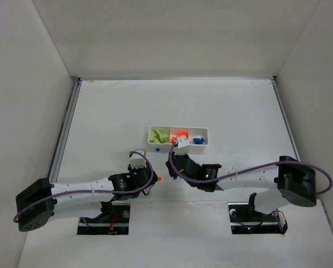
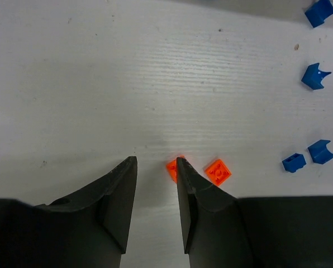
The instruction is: Sort the legos into containers by color
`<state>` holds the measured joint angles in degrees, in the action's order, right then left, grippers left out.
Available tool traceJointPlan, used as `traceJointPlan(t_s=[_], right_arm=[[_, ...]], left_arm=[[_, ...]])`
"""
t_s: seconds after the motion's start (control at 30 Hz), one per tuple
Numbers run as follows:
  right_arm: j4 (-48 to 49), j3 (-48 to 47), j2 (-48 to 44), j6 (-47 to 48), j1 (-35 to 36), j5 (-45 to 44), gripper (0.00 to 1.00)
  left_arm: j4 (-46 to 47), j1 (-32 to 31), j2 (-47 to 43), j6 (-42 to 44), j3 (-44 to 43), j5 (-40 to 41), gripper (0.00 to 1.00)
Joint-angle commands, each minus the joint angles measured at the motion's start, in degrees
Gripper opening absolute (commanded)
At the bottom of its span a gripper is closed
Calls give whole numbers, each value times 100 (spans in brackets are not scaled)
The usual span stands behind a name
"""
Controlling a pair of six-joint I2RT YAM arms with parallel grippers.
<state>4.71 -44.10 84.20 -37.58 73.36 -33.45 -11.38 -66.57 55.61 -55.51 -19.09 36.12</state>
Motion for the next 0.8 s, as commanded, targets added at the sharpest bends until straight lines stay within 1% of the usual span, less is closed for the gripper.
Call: traceJointPlan(t_s=[0.0, 0.17, 0.23, 0.37, 0.4, 0.43, 0.53, 0.57, 0.6, 0.67, 0.77], right_arm=[[144, -160, -334, 470, -747, 5, 20], [258, -406, -125, 664, -1784, 260, 20], [293, -573, 139, 769, -2057, 330, 20], [294, -863, 517, 805, -2348, 366, 21], [294, -916, 562, 805, -2392, 366, 23], [294, -969, 606, 805, -2436, 366, 27], [294, -1075, 650, 849, -2472, 331, 52], [294, -1083, 633, 858, -2454, 296, 58], [294, -1084, 598, 867, -2454, 295, 62], [294, -1014, 492, 875, -2454, 295, 63], [294, -838, 290, 849, -2349, 269, 63]], left_arm=[[153, -159, 125, -320, -60, 167, 32], [215, -422, 204, -356, -86, 395, 34], [215, -467, 274, -399, -95, 440, 35], [232, -511, 432, -470, -112, 449, 35], [241, -519, 476, -470, -121, 457, 35], [250, -537, 511, -479, -121, 475, 35], [259, -572, 626, -496, -139, 545, 35], [259, -581, 652, -505, -147, 563, 35], [259, -590, 678, -514, -156, 580, 35], [259, -599, 731, -531, -174, 616, 35], [294, -625, 802, -540, -209, 633, 35]])
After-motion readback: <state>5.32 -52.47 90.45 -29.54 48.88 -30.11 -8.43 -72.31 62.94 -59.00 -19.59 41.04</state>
